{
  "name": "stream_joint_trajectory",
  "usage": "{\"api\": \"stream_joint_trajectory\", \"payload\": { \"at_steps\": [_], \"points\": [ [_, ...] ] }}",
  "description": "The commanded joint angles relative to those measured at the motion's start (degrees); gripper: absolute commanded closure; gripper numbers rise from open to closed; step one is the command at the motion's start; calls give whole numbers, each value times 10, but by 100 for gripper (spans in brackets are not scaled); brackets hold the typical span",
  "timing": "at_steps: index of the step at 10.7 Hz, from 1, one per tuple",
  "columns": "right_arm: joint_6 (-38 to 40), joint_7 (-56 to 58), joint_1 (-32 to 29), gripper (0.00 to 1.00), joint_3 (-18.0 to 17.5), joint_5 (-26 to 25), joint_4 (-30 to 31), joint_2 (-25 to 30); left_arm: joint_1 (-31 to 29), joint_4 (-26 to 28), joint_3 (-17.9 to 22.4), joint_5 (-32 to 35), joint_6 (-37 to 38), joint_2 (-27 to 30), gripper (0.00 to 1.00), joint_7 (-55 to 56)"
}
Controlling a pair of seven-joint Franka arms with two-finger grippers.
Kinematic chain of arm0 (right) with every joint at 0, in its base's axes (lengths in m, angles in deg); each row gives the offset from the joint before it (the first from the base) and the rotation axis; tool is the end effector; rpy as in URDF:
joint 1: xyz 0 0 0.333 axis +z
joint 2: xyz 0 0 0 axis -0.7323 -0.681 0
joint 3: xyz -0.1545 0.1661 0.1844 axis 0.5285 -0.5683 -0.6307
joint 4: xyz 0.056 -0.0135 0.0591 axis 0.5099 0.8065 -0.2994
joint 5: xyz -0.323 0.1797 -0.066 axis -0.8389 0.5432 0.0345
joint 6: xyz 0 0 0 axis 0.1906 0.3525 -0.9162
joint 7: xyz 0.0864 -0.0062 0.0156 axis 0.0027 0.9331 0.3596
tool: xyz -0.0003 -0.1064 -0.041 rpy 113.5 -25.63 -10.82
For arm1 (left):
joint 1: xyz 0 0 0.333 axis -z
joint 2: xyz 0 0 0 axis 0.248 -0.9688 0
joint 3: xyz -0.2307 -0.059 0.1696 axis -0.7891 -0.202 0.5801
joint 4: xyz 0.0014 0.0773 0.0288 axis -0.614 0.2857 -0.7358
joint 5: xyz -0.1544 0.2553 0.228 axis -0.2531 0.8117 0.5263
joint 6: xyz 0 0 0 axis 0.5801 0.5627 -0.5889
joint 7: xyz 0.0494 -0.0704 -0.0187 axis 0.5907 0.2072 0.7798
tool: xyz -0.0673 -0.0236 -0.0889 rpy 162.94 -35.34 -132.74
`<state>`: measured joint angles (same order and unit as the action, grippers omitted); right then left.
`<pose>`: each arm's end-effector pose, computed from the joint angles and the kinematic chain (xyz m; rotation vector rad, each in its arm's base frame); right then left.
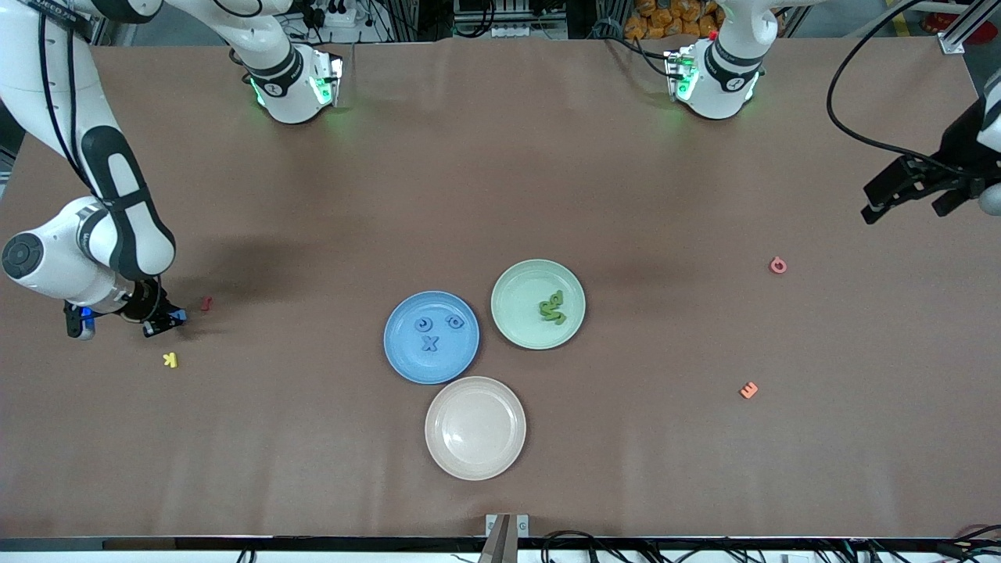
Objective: Sort letters by color into matching plates
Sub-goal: 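Close the right gripper on the blue m and lift it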
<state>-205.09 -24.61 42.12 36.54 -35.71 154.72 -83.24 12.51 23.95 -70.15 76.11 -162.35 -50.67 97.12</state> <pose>0.5469 -0.1897 0.1629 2.5864 -1.7828 -0.0016 0.5303 -0.0362 0.6105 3.1189 0.1651 0.2069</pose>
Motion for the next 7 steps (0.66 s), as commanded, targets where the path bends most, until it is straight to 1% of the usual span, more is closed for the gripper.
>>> {"api": "stream_joint_trajectory", "payload": {
  "at_steps": [1, 3, 4, 5, 6, 7],
  "points": [
    [2, 41, -9, 91, -34, 6, 6, -5, 10, -29, -21, -17, 52, -18, 0, -11],
    [4, 117, -8, 98, -36, 6, 1, -3, 6, -32, -22, -25, 57, -19, 0, -10],
    [6, 181, -8, 99, -37, 6, -10, 3, 4, -32, -20, -42, 56, -22, 0, -10],
    [28, 204, -5, 100, -38, 5, -30, 3, 2, -32, -16, -53, 53, -32, 0, -8],
    [83, 204, -1, 100, -38, 5, -62, 3, 2, -32, -16, -50, 52, -33, 0, -12],
    [120, 206, 3, 100, -38, 5, -87, 3, 3, -32, -16, -48, 52, -33, 0, -13]
  ]
}}
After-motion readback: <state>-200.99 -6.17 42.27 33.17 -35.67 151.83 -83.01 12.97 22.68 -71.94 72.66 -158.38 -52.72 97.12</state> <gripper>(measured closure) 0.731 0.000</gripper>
